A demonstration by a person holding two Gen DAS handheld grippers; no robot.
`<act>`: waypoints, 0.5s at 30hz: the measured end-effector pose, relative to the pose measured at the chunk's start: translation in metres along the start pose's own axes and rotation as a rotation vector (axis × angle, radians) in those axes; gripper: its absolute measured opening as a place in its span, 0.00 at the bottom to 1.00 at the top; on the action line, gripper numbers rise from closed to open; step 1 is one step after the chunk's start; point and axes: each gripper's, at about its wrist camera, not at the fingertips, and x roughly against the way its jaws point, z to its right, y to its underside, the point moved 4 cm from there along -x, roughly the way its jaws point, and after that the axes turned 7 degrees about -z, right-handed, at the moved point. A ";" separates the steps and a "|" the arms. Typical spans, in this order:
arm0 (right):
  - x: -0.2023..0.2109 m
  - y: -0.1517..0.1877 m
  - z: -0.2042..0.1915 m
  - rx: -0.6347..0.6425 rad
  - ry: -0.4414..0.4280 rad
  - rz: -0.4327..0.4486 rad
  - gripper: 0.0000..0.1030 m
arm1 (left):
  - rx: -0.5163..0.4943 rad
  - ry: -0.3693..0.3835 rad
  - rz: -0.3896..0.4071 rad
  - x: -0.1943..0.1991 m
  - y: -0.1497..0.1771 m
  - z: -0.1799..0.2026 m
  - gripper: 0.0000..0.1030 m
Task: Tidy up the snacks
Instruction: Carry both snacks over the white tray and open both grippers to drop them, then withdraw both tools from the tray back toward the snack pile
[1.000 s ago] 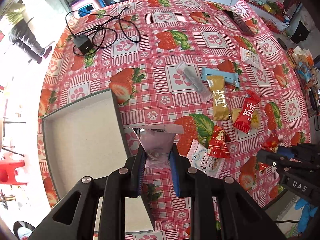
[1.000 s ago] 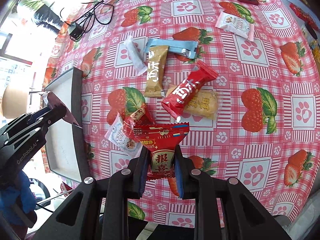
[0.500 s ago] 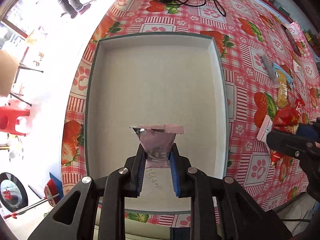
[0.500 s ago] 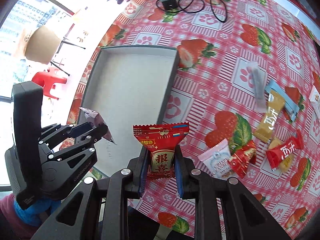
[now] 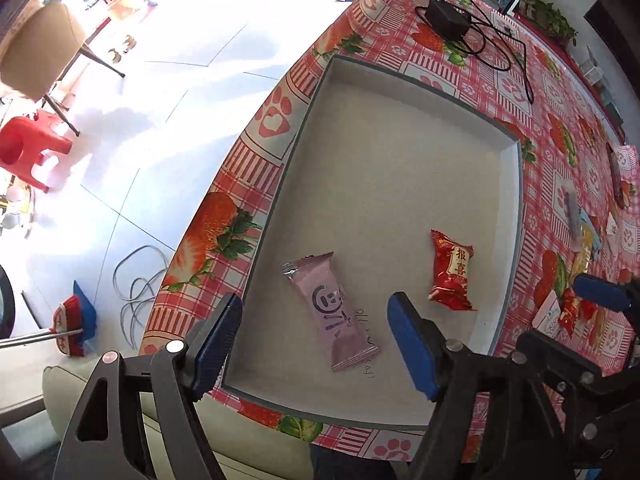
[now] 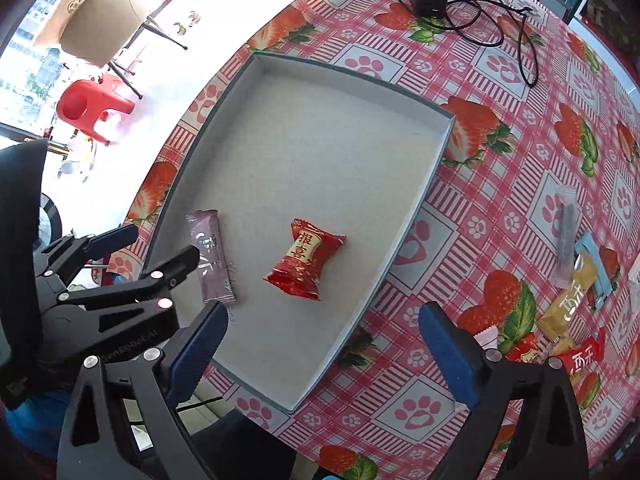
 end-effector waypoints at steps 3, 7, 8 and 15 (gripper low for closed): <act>0.013 0.010 0.016 0.000 0.083 0.017 0.98 | 0.071 0.100 0.071 0.029 -0.020 0.004 0.76; 0.024 0.033 0.018 0.076 0.184 0.046 0.99 | 0.112 0.304 0.161 0.072 -0.049 0.041 0.78; 0.026 0.037 0.015 0.088 0.194 0.053 0.99 | 0.105 0.349 0.176 0.081 -0.055 0.056 0.78; 0.035 0.060 -0.004 0.166 0.219 0.107 0.99 | -0.081 0.446 0.200 0.116 -0.065 0.156 0.79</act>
